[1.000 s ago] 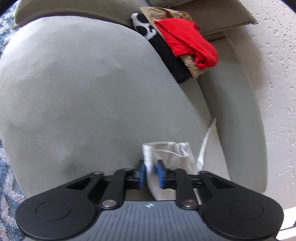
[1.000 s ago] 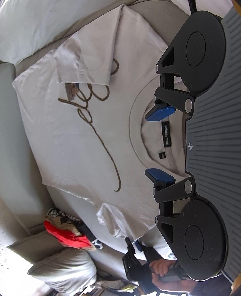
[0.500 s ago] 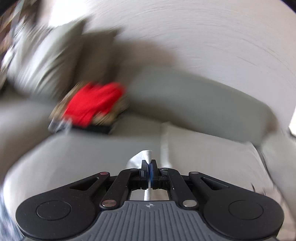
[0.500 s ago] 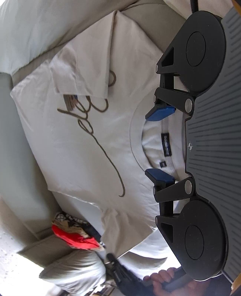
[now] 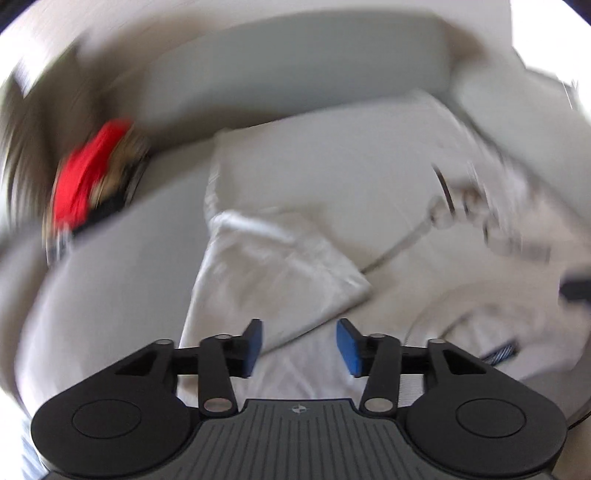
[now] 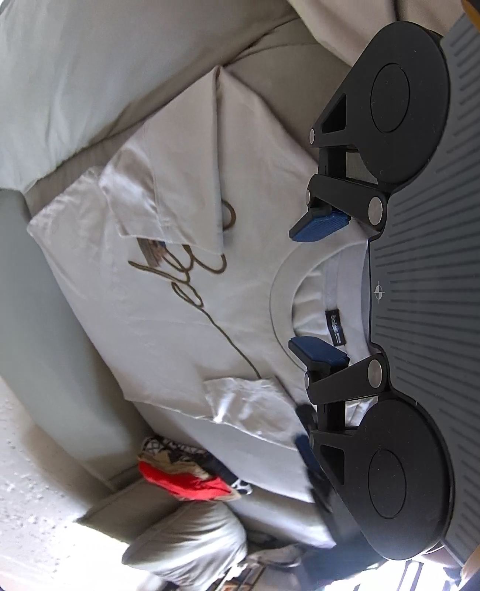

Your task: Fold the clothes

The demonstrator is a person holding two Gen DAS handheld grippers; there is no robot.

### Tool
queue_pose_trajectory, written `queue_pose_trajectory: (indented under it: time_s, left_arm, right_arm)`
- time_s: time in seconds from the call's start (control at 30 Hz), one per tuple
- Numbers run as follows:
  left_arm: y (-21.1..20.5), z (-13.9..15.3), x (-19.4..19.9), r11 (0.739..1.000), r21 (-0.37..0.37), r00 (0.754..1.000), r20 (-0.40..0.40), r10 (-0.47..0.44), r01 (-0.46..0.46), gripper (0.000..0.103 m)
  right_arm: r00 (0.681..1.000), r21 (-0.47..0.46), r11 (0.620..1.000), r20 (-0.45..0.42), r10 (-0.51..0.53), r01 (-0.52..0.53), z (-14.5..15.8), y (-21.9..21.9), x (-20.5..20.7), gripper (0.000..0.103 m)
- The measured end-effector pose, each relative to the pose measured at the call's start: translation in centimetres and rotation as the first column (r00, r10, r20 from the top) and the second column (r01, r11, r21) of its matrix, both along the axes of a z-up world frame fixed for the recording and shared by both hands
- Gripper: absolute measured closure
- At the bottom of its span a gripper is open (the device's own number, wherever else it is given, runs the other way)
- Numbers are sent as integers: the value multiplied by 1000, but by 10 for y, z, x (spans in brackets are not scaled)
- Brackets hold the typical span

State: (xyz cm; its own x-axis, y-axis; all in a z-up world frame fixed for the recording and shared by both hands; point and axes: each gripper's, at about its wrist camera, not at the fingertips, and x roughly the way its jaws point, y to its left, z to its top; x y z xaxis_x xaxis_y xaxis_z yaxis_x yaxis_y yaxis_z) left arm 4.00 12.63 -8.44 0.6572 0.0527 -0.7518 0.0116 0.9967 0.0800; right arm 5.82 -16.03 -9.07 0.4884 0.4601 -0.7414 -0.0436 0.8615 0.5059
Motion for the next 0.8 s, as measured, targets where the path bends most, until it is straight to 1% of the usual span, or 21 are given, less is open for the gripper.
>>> queue_pose_trajectory:
  time_s: [0.03, 0.07, 0.1, 0.13, 0.17, 0.23, 0.27, 0.33, 0.47, 0.53, 0.57, 0.63, 0.7, 0.8]
  left_arm:
    - [17, 6, -9, 992, -101, 997, 9, 72, -71, 48]
    - [38, 9, -15, 969, -197, 988, 12, 151, -146, 46]
    - [57, 12, -21, 935, -278, 973, 7, 231, -220, 46]
    - [74, 12, -24, 900, -331, 954, -2, 299, -283, 46]
    - [90, 11, -26, 860, -379, 931, -16, 364, -342, 49]
    - [112, 3, -22, 811, -414, 904, -81, 420, -414, 53]
    - [123, -2, -20, 784, -430, 889, -114, 444, -447, 57]
    - [138, -12, -16, 740, -488, 883, -181, 433, -462, 64]
    - [144, -23, -11, 706, -537, 882, -193, 429, -461, 64]
    - [144, -23, -10, 700, -550, 884, -190, 426, -456, 63]
    - [144, -23, -9, 696, -557, 885, -189, 425, -453, 63]
    - [141, -20, -7, 698, -554, 885, -191, 425, -455, 64]
    - [138, -17, -7, 701, -556, 889, -188, 418, -447, 66]
    - [137, -18, -8, 696, -570, 897, -219, 384, -437, 68]
  right_arm:
    - [1000, -1, 1000, 1, -5, 5, 0, -2, 0, 40]
    - [1000, 2, 1000, -1, -9, 9, -1, -3, 0, 40]
    - [1000, 6, 1000, -5, -13, 13, -3, -4, 0, 40]
    - [1000, 10, 1000, -9, -17, 17, -4, -6, 0, 40]
    - [1000, 14, 1000, -12, -21, 21, -5, -7, 0, 40]
    - [999, 19, 1000, -25, -21, 22, -8, -8, -1, 40]
    - [999, 17, 1000, -28, -16, 17, -9, -7, -2, 40]
    - [1000, 9, 1000, -26, -3, 3, -10, -5, -5, 40]
    - [1000, 10, 1000, -20, 3, -3, -7, -3, -9, 40]
    - [1000, 6, 1000, -18, 3, -3, -7, -1, -10, 40]
    - [1000, 3, 1000, -18, 3, -3, -7, -1, -10, 40]
    - [1000, 4, 1000, -22, 6, -6, -7, -1, -10, 40]
    - [1000, 3, 1000, -22, 11, -11, -7, 0, -11, 40]
    - [1000, -2, 1000, -18, 14, -14, -6, 0, -12, 40]
